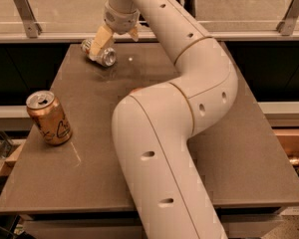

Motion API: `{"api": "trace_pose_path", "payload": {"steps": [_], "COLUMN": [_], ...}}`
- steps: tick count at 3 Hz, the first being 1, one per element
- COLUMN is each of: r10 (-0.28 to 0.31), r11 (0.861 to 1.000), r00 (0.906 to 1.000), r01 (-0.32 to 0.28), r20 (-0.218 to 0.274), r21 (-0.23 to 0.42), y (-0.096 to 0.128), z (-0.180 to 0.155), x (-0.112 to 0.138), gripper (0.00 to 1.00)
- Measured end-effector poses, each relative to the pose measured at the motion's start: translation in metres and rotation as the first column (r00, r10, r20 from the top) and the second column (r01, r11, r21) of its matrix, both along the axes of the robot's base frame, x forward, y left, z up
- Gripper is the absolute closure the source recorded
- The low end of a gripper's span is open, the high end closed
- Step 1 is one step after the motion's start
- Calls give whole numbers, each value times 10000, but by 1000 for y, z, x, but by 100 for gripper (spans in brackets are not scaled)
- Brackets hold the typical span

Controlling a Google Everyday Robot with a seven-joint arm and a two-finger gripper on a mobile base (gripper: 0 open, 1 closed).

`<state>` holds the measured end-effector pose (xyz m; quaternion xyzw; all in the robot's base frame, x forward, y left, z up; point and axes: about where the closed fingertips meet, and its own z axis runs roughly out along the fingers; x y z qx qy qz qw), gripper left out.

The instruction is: Place 7up can upright

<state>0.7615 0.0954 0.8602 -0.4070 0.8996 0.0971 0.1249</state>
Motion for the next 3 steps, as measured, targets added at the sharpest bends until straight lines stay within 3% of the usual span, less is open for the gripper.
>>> {"api": "trace_pose_path", "payload": {"steps": [3], "r10": [315], "r11": [9950], "r00": [9992], "r01": [-291], "r20": [232], "r21": [-954], "y": [32], "z": [1], "x": [3], "gripper": [0]}}
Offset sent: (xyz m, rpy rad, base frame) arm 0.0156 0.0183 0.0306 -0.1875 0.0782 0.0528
